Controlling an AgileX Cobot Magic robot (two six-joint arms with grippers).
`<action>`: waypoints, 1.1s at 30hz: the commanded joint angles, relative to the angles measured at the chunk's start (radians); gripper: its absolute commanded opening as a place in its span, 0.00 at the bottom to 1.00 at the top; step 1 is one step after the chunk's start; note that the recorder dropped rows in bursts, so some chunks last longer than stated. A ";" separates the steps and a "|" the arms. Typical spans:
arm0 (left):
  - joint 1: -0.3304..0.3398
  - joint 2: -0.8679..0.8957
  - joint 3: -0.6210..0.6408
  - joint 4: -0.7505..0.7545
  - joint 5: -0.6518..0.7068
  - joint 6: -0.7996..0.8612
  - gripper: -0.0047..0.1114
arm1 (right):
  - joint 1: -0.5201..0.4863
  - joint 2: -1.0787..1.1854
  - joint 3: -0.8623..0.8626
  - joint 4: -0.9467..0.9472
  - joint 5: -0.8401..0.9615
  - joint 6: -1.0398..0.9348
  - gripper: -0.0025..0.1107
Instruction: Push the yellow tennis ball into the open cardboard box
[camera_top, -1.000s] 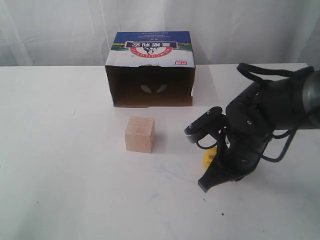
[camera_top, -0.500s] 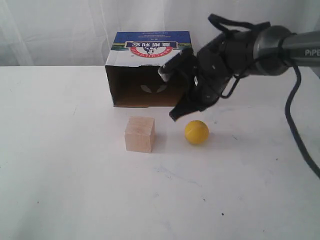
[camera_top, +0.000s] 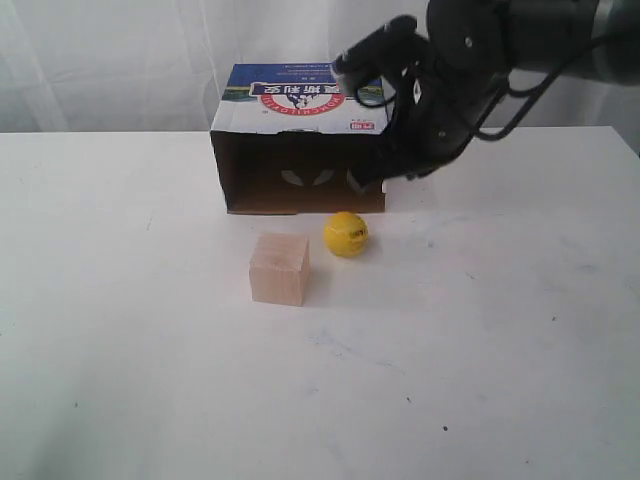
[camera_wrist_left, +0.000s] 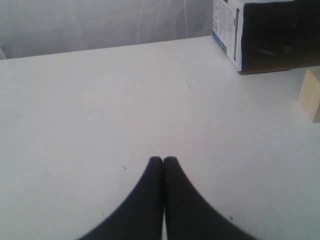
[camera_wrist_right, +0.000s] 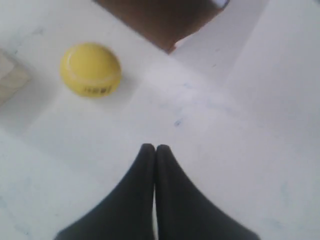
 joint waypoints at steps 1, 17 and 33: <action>-0.009 -0.005 0.003 -0.006 0.000 0.000 0.04 | 0.030 -0.006 0.081 0.046 -0.022 0.002 0.02; -0.009 -0.005 0.003 -0.006 0.000 0.000 0.04 | 0.061 -0.023 0.088 0.091 -0.062 -0.016 0.02; -0.009 -0.005 0.003 -0.006 0.000 0.000 0.04 | 0.342 0.090 -0.165 0.183 -0.154 -0.190 0.02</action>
